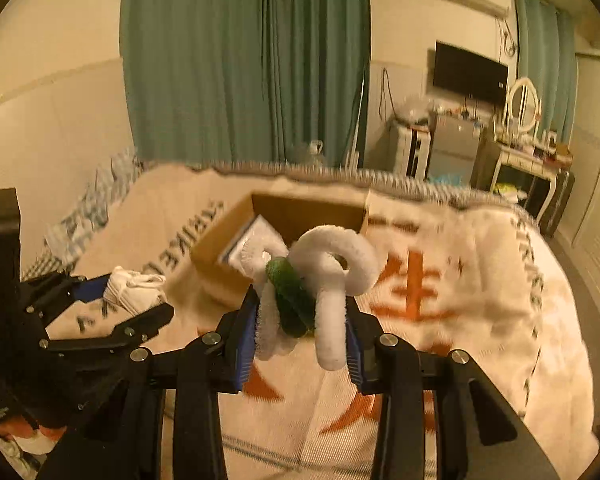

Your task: Organize soft objects

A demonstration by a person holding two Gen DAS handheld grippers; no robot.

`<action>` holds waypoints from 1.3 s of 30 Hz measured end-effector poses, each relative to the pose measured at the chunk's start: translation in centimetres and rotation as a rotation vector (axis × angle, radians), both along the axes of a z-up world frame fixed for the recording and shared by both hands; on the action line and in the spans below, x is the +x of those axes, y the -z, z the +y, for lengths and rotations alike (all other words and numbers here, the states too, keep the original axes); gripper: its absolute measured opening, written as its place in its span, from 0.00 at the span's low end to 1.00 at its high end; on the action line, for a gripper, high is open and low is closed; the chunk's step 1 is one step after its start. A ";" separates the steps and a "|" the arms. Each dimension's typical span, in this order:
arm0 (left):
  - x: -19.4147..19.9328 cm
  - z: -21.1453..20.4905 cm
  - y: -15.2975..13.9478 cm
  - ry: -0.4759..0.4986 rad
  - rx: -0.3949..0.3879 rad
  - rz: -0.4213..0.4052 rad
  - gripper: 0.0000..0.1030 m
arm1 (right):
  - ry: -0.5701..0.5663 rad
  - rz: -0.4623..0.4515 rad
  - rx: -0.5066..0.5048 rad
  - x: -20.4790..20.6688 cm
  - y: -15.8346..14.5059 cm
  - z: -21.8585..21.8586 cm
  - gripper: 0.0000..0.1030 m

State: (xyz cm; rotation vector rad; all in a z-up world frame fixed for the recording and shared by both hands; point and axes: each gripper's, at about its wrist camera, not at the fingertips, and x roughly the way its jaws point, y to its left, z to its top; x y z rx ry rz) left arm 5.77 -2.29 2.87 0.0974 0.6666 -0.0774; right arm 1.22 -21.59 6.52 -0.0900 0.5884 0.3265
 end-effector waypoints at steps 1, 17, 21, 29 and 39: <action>0.7 -0.1 -0.7 0.000 0.002 -0.020 0.54 | -0.001 -0.009 0.002 0.5 -0.5 0.1 0.36; 14.6 0.0 -2.5 -0.015 0.049 -0.128 0.54 | -0.026 -0.024 0.059 16.6 -2.5 1.3 0.36; 17.9 -0.1 -0.1 -0.014 0.050 -0.096 0.54 | -0.024 0.025 0.051 20.7 0.3 1.8 0.36; 22.0 -0.6 5.0 -0.009 0.064 0.004 0.54 | -0.010 0.136 0.065 26.5 6.1 1.5 0.38; 21.8 -1.5 5.1 0.001 0.074 0.000 0.76 | 0.035 0.168 0.109 27.4 7.1 0.0 0.58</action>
